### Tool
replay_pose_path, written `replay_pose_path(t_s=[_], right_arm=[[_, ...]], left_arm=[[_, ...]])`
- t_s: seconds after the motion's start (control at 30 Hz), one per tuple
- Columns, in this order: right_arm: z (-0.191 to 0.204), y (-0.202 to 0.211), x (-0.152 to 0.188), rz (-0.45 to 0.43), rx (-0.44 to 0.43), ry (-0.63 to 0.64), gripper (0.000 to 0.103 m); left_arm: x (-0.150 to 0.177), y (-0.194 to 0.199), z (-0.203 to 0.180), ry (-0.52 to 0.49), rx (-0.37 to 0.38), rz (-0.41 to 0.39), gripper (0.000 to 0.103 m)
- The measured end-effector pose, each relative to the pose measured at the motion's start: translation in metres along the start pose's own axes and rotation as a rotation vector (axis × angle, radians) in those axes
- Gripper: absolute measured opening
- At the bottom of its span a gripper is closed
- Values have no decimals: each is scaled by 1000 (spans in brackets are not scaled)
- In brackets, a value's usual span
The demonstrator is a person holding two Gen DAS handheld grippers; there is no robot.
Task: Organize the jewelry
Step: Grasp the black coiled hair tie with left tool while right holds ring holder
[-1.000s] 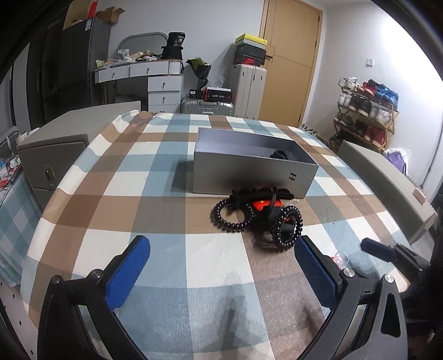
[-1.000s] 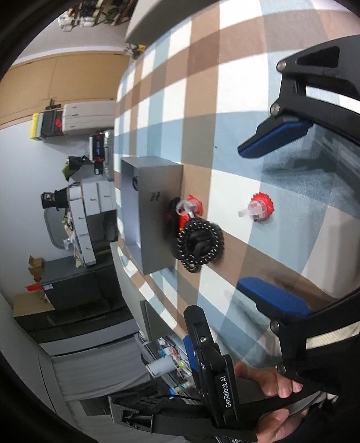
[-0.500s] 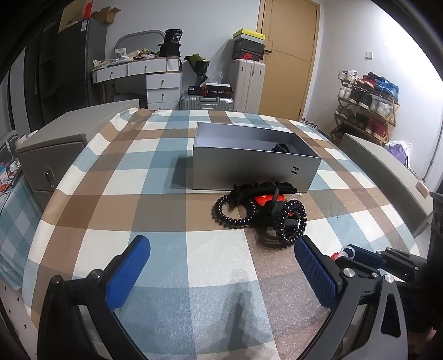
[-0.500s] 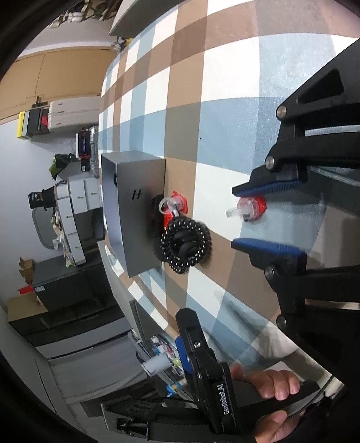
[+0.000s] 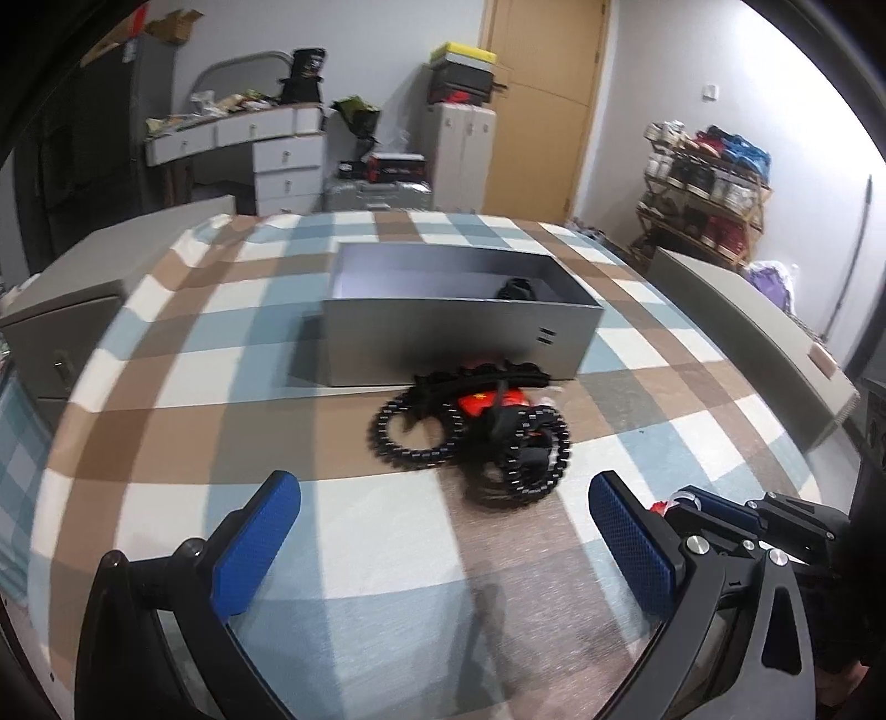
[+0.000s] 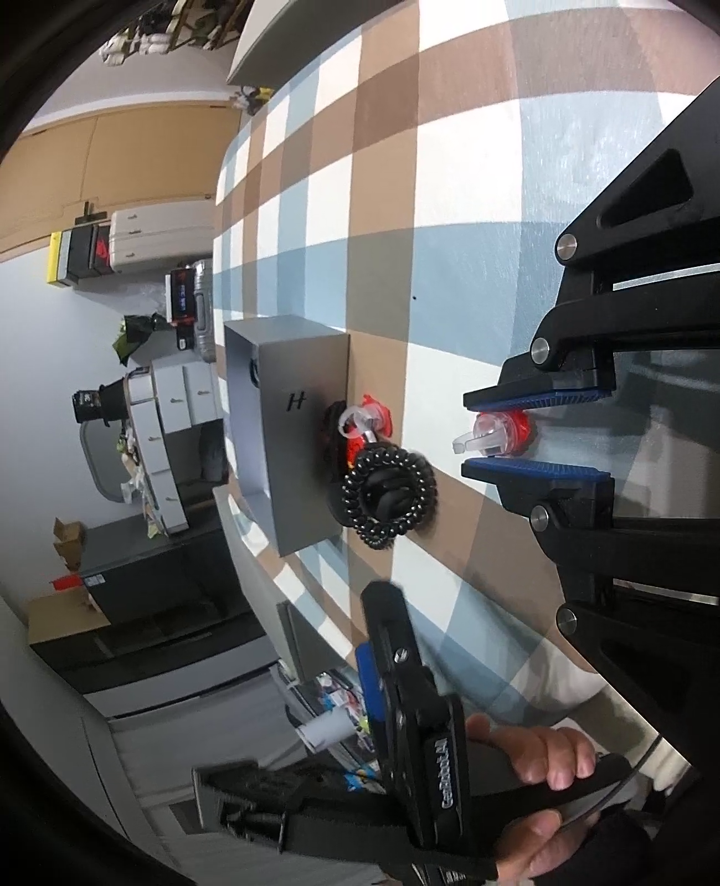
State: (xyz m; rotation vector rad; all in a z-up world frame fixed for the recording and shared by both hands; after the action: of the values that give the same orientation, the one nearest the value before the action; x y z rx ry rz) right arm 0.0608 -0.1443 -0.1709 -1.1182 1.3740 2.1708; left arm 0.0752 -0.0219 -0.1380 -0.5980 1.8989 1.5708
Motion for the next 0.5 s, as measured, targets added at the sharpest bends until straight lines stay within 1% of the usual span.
replay_pose_path(t_s=[0.1, 0.23, 0.3, 0.37, 0.4, 0.47, 0.5], right_arm=[[-2, 4, 0, -10, 2, -7, 16], [-4, 6, 0, -16, 0, -12, 16], [-4, 7, 1, -18, -1, -14, 16], [-5, 7, 1, -18, -4, -16, 16], [-5, 7, 1, -18, -5, -17, 16], [-6, 7, 1, -18, -8, -19, 16], [-6, 6, 1, -18, -9, -21, 16]], left_arm=[[-4, -6, -9, -21, 49, 18, 101], [-8, -12, -19, -64, 66, 25, 101], [-10, -13, -22, -71, 88, 27, 100], [-11, -15, -23, -69, 105, 33, 91], [-11, -16, -23, -68, 115, 40, 88], [-10, -19, -23, -65, 124, 53, 79], [-10, -20, -22, -63, 126, 59, 76]])
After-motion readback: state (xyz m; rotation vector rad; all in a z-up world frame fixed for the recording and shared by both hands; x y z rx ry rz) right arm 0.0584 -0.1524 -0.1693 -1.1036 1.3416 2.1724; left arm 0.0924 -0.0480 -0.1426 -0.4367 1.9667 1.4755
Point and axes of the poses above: each gripper's, at about its wrist camera, not at the fingertips, and y roughly against the way its jaws point, z to its left, x to its underside, the point moved 7 cm from there along -y, roughly the way its jaws point, and after that the axes turned 4 degrees about z, right-handed, at the moved point
